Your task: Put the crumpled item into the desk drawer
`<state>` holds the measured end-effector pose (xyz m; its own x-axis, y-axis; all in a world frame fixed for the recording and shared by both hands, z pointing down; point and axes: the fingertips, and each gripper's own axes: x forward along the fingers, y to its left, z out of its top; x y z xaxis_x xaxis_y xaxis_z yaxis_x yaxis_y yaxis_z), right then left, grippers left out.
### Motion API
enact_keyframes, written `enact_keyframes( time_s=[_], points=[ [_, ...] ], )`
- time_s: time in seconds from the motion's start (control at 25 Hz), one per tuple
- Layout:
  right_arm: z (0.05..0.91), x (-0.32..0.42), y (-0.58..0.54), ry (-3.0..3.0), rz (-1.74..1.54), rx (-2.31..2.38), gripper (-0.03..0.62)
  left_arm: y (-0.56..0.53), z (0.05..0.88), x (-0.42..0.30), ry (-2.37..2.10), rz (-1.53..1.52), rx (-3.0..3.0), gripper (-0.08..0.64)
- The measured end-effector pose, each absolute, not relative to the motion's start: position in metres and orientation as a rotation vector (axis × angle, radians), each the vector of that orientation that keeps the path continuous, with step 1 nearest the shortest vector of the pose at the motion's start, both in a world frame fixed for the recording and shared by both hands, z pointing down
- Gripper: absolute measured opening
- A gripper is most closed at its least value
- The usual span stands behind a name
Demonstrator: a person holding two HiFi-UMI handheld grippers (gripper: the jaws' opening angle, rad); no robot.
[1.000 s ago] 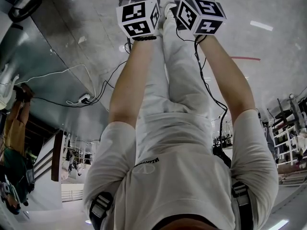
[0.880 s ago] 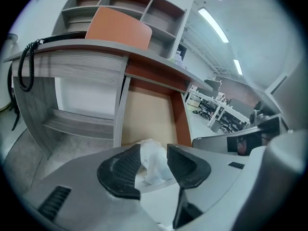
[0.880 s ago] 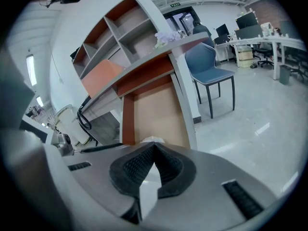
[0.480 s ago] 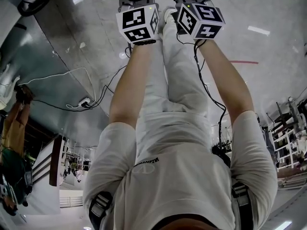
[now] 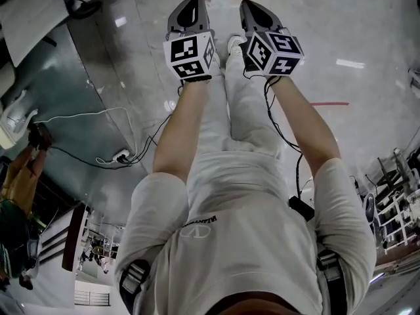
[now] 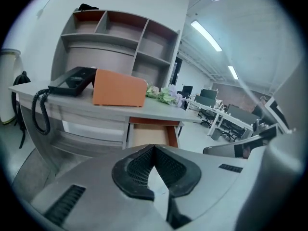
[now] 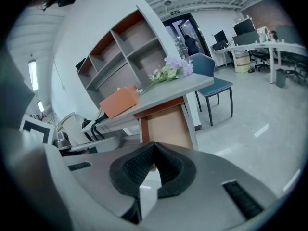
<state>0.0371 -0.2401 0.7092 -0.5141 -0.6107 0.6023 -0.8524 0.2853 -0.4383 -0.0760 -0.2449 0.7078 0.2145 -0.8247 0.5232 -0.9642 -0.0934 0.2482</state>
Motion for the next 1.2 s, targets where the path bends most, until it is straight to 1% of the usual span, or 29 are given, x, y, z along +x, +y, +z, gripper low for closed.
enact_keyframes(
  time_s=[0.2,0.36,0.52,0.64,0.84,1.0,1.2],
  points=[
    [0.654,0.046,-0.242,-2.275,1.051,1.377,-0.002,-0.234,0.657,-0.086,-1.65,0.323,1.974,0.002],
    [0.601,0.054,-0.24,-2.303,1.04,1.431,-0.002,-0.228,0.6,-0.097,-1.658,0.25,2.001,0.002],
    [0.524,0.066,-0.223,-2.402,0.87,1.399,-0.002,-0.213,0.528,-0.114,-1.676,0.142,2.045,0.002],
    [0.464,0.091,-0.221,-2.467,0.765,1.458,-0.002,-0.212,0.473,-0.135,-1.732,0.085,2.104,0.002],
    [0.386,0.137,-0.199,-2.498,0.7,1.629,-0.002,-0.186,0.394,-0.164,-1.812,-0.007,2.159,0.002],
    [0.338,0.161,-0.176,-2.507,0.572,1.688,-0.002,-0.157,0.347,-0.173,-1.857,-0.02,2.211,0.002],
    [0.274,0.197,-0.156,-2.541,0.488,1.809,-0.002,-0.127,0.279,-0.172,-1.892,-0.037,2.355,0.002]
  ],
)
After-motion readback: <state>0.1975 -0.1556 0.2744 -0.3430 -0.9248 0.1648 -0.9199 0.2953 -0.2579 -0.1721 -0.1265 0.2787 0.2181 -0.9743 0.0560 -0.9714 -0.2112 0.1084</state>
